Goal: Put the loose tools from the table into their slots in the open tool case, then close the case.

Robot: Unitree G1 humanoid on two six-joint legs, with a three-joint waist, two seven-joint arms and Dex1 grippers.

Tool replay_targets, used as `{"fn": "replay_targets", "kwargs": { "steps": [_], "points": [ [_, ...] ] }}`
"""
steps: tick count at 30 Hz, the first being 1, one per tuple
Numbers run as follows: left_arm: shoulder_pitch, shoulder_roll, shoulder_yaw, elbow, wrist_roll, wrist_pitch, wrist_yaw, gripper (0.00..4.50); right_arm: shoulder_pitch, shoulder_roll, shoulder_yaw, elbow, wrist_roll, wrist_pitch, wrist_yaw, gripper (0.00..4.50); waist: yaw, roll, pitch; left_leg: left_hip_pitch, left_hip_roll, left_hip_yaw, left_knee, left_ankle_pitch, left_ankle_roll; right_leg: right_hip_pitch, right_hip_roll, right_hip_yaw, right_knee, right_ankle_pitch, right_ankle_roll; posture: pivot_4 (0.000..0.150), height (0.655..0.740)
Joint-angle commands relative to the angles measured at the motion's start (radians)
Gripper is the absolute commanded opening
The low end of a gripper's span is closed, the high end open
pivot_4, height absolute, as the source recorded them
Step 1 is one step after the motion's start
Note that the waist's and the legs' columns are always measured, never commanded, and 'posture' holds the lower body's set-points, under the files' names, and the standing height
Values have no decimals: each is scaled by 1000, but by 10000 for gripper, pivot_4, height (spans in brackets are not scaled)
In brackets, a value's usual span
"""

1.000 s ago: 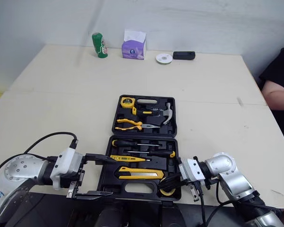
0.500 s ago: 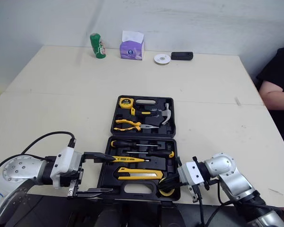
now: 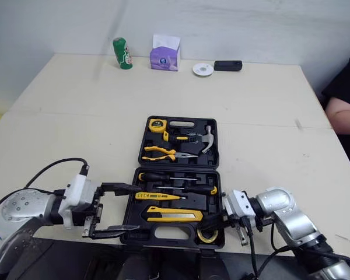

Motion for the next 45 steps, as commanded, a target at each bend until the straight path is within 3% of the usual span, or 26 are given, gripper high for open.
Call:
{"fn": "replay_targets", "kwargs": {
  "steps": [1,5,6,10,15,17,26,36,45],
  "points": [
    [-37,-2,59,24,-19,20,49,45000,-20,-52,-108,-123,85,127,-59,593,0,1,1,-3,0,0,0,1,-1,-3,1,-1,0,0,0,1500,7400],
    [-71,6,112,118,-2,49,96,45000,-94,-73,-193,-62,48,174,-128,593,-3,1,1,-4,1,0,-1,2,-3,-5,3,-1,0,0,0,1500,7400],
    [-74,12,125,139,-17,81,107,42390,-116,-73,-209,-28,32,177,-145,168,-5,1,1,-3,1,1,-1,2,-2,-5,3,-1,1,0,0,1500,7400],
    [-91,-2,159,208,-5,87,133,28645,-173,-83,-224,113,-60,125,-153,0,-3,0,2,-3,0,2,0,3,-2,-5,3,0,1,0,0,1500,7400],
    [-147,-27,109,344,100,66,206,5726,-228,-64,-186,316,-182,34,-139,0,-1,0,3,-4,0,3,1,4,-4,-5,3,0,1,0,1,1500,7400],
    [-171,-51,69,372,127,68,223,431,-246,-44,-156,370,-231,-3,-139,0,-1,0,3,-4,0,5,1,4,-4,-6,3,1,1,1,2,1500,7400],
    [-274,-147,-65,454,216,86,269,431,-321,46,-94,492,-343,-51,-174,0,-4,-1,3,-4,0,10,9,4,-3,-8,4,1,8,3,6,1500,7400],
    [-427,-254,-218,505,310,145,332,431,-352,106,-74,504,-374,-62,-179,0,0,-1,3,-4,-1,9,10,5,-3,-8,3,2,11,3,7,1500,7400],
    [-506,-304,-238,576,350,167,324,431,-394,138,-80,528,-419,-70,-254,0,-1,-1,3,-2,-1,9,11,7,-3,-7,3,0,14,3,7,1500,7400]
  ]
}}
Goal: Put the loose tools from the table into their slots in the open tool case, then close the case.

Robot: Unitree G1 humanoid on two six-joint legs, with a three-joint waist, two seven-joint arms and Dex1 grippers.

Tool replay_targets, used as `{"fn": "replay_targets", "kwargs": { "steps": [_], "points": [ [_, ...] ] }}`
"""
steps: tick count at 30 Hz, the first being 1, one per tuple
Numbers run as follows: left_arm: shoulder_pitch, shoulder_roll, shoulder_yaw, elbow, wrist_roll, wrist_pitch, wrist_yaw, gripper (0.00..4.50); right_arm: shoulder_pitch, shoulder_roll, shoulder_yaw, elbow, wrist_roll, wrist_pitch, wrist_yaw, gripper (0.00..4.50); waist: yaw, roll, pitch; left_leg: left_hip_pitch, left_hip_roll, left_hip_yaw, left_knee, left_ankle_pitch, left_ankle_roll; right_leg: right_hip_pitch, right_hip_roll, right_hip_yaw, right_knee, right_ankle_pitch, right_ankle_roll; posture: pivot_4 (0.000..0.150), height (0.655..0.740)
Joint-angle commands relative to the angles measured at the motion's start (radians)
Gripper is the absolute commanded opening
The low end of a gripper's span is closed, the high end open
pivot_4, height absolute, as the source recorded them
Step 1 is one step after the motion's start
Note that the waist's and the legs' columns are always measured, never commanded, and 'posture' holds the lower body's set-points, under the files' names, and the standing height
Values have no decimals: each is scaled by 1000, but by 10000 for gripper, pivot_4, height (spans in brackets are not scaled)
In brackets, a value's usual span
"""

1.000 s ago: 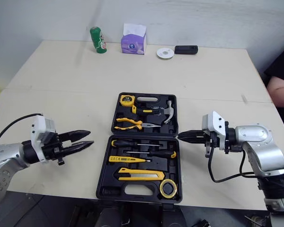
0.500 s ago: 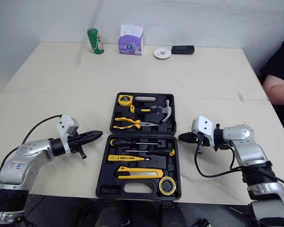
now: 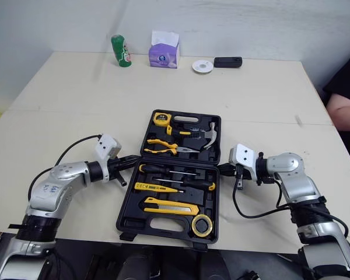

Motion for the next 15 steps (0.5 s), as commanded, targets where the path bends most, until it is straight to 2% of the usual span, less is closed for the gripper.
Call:
{"fn": "replay_targets", "kwargs": {
  "steps": [1,6,15],
  "points": [
    [-38,-37,-38,12,5,-3,-16,431,-49,30,-8,17,-23,-20,-58,0,-1,0,0,0,0,0,1,0,0,0,0,0,1,0,0,1500,7400],
    [-41,-53,-30,53,27,-32,-24,431,-78,32,-4,59,-54,-36,-71,0,-1,0,0,1,-1,0,1,1,0,0,-1,0,3,0,0,1500,7400],
    [19,-61,-3,-6,11,-35,-48,431,-104,41,3,108,-61,-65,-48,0,-3,0,0,0,0,1,1,1,0,0,-1,0,2,0,0,1500,7400]
  ]
}}
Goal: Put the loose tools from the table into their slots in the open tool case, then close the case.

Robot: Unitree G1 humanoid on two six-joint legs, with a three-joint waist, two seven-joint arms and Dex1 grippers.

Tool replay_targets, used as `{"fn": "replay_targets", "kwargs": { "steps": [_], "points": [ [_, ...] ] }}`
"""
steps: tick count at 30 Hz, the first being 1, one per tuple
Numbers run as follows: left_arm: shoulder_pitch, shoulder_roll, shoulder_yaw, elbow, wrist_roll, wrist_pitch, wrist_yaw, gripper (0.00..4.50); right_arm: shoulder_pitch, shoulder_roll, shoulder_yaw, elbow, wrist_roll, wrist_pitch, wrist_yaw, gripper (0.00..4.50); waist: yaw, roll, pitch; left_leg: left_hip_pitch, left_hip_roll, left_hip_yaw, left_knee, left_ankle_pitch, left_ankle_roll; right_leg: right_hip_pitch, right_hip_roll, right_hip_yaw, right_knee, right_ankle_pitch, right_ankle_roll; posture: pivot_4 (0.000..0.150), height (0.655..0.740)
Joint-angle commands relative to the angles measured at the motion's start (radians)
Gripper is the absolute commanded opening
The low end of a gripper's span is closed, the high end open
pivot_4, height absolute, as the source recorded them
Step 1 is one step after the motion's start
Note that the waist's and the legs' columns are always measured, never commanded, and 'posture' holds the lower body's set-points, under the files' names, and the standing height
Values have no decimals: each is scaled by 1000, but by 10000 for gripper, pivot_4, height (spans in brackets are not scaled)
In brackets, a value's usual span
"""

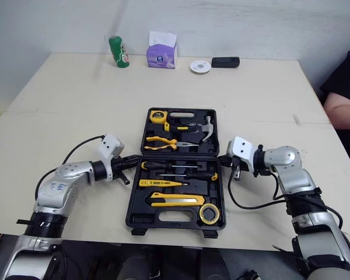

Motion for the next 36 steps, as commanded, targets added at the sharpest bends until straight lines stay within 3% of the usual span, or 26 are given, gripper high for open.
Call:
{"fn": "replay_targets", "kwargs": {
  "steps": [1,21,30,32,34,36],
  "points": [
    [17,-12,-14,-49,-24,-15,-34,431,-16,21,4,-3,10,-19,16,0,-1,0,0,0,0,0,0,0,0,0,0,0,0,0,0,1500,7400],
    [26,44,0,-33,33,-17,-12,431,82,39,-8,-159,42,125,38,0,-4,0,0,0,0,0,-2,0,-1,-1,0,0,0,0,0,1500,7400],
    [91,131,133,-25,-7,-87,-21,431,90,-53,-86,-106,29,44,4,0,-13,0,0,-1,0,1,-2,1,-1,-3,0,1,1,0,0,1500,7400],
    [102,157,177,-36,-23,-94,-28,6443,85,-78,-114,-95,53,82,-10,0,-12,0,0,-2,0,1,-2,1,-1,-4,0,0,1,0,0,1500,7400],
    [103,170,237,-61,-73,-68,-42,13447,83,-94,-150,-151,141,275,11,6618,-11,-1,0,-2,0,1,-2,1,-1,-5,-1,1,1,0,0,1500,7400],
    [60,167,323,-104,-204,89,-26,22719,67,-99,-176,-198,158,397,-43,14777,-5,-1,0,-5,0,1,-2,1,-1,-7,-1,2,1,0,0,1500,7400]
  ]
}}
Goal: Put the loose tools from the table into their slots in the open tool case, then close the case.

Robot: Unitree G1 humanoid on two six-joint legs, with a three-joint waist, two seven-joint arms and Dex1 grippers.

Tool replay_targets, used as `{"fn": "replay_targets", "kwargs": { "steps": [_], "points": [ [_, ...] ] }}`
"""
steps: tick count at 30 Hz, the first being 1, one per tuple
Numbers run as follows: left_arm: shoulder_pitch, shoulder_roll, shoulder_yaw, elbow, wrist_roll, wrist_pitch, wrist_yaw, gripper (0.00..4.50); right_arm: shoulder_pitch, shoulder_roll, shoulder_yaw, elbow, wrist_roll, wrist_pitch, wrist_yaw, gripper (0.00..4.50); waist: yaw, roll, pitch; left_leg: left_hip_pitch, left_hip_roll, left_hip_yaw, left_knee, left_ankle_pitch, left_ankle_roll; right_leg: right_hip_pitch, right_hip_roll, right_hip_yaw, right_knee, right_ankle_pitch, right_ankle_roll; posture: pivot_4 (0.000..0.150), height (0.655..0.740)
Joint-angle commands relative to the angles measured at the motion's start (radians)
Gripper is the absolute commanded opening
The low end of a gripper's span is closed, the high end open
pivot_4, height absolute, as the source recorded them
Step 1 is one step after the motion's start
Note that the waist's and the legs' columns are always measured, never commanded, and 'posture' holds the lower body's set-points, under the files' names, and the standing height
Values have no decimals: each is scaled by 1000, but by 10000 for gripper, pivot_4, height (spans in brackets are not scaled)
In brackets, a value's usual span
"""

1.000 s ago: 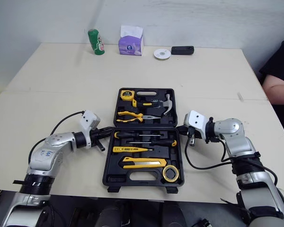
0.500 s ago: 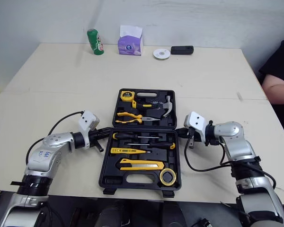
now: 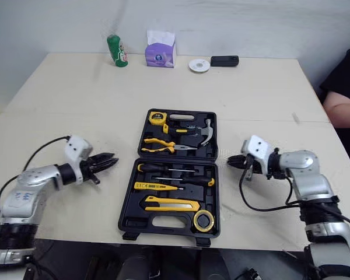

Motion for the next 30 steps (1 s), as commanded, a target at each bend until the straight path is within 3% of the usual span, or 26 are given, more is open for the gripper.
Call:
{"fn": "replay_targets", "kwargs": {
  "steps": [1,5,6,8,10,12,17,23,30],
  "points": [
    [-66,20,132,-100,-195,216,11,27619,-41,-15,-64,-105,57,222,-85,20847,5,0,0,-2,0,-1,1,0,0,-2,0,1,1,0,0,1500,7400],
    [-237,110,155,-161,-336,749,116,44517,-186,-55,-25,-198,78,684,-147,38857,5,-2,2,-11,-1,-2,4,4,0,-11,-1,4,8,0,0,1500,7400],
    [-280,108,157,-165,-367,802,120,45000,-226,-49,-31,-215,119,805,-147,44034,4,-2,1,-12,-2,-2,4,4,0,-13,-1,5,9,0,0,1500,7400],
    [-371,80,170,-149,-390,885,158,45000,-317,-39,-30,-234,174,1033,-166,44034,5,-2,1,-11,-2,-2,2,5,0,-13,-1,5,8,0,-1,1500,7400],
    [-481,57,104,-71,-334,993,232,45000,-434,-25,22,-223,199,1279,-200,44034,8,-2,2,-11,-2,-2,1,5,-1,-13,0,5,8,0,-1,1500,7400],
    [-528,51,46,-33,-296,1012,265,45000,-490,-5,38,-219,217,1377,-231,44034,8,-2,1,-12,-2,-1,2,6,-1,-16,0,5,10,-1,-1,1500,7400],
    [-625,18,-77,76,-236,968,280,45000,-560,68,83,-188,150,1385,-396,44034,10,-2,1,-19,-2,4,4,8,-1,-26,1,3,14,-1,-1,1500,7400],
    [-696,30,-226,196,-136,859,257,45000,-569,108,95,-198,182,1426,-457,44034,9,-2,1,-30,-2,7,11,9,0,-38,2,4,19,0,-1,1500,7400],
    [-758,-14,-244,304,-120,857,215,45000,-539,114,76,-188,189,1401,-502,44034,10,-2,1,-30,-2,8,12,9,0,-39,3,6,20,0,-1,1500,7400]
  ]
}}
